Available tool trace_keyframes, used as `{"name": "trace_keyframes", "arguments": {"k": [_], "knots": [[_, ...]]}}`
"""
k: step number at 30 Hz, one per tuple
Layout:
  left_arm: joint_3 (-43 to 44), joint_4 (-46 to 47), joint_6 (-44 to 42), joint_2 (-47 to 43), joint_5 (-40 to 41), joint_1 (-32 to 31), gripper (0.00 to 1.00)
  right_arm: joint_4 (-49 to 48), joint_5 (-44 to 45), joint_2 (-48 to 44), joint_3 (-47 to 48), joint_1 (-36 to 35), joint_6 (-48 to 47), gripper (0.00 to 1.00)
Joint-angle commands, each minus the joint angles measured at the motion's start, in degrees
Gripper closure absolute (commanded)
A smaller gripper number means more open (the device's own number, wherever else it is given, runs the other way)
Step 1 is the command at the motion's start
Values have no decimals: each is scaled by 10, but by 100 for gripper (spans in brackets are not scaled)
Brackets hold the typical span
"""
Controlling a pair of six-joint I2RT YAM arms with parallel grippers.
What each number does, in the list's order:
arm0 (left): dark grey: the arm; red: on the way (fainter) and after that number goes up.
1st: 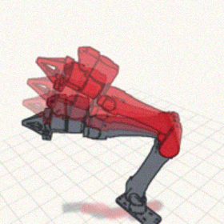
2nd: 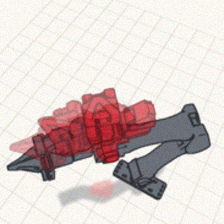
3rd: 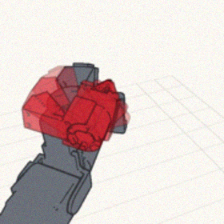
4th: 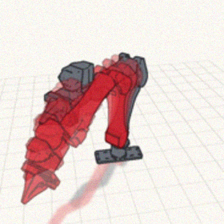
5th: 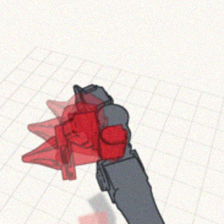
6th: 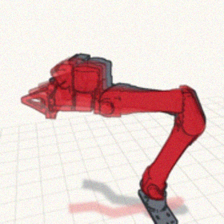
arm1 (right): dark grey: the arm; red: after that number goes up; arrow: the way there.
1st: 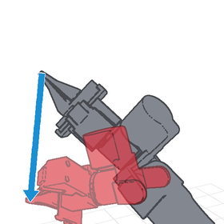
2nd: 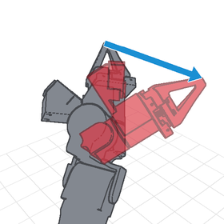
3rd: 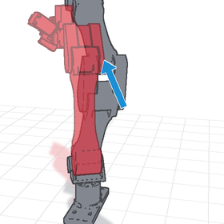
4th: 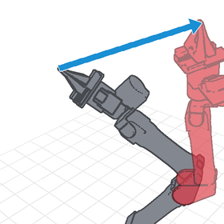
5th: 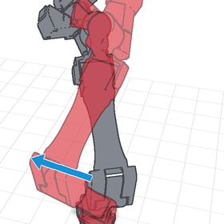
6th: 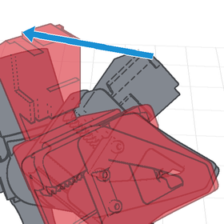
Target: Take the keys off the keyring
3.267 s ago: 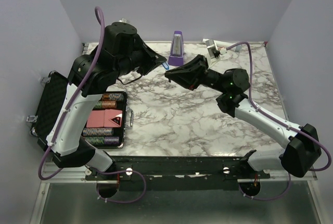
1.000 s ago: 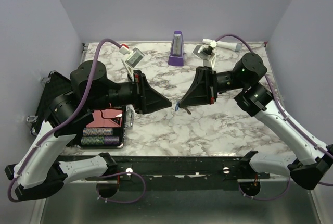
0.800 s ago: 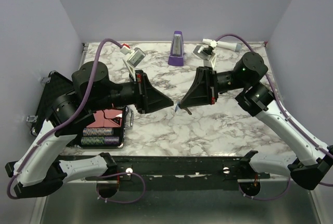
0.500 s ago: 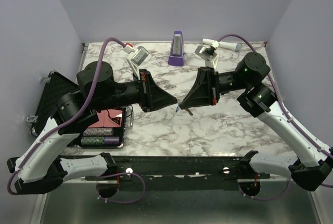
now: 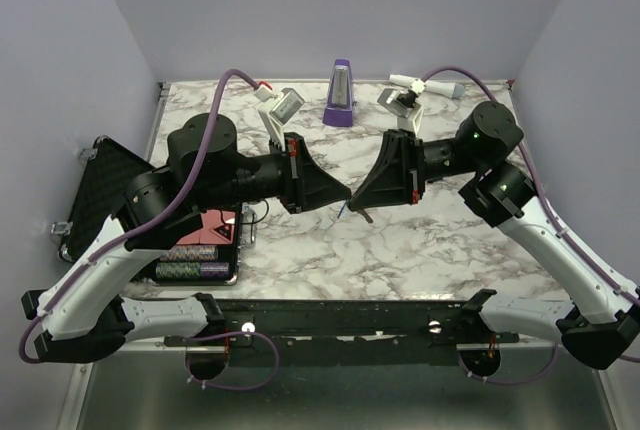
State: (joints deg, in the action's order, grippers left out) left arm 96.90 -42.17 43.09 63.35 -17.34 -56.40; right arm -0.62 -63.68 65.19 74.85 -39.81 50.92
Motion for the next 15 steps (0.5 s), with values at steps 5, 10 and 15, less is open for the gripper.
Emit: {"name": "trace_keyframes", "arguments": {"k": [5, 10, 15], "knots": [[71, -85, -48, 42, -21, -21, 100, 32, -3, -7, 18, -5, -21, 99], [138, -216, -104, 85, -24, -44, 100, 64, -30, -6, 14, -5, -35, 99], [155, -264, -139, 113, -78, -47, 100, 75, -66, 0, 10, -6, -37, 99]]}}
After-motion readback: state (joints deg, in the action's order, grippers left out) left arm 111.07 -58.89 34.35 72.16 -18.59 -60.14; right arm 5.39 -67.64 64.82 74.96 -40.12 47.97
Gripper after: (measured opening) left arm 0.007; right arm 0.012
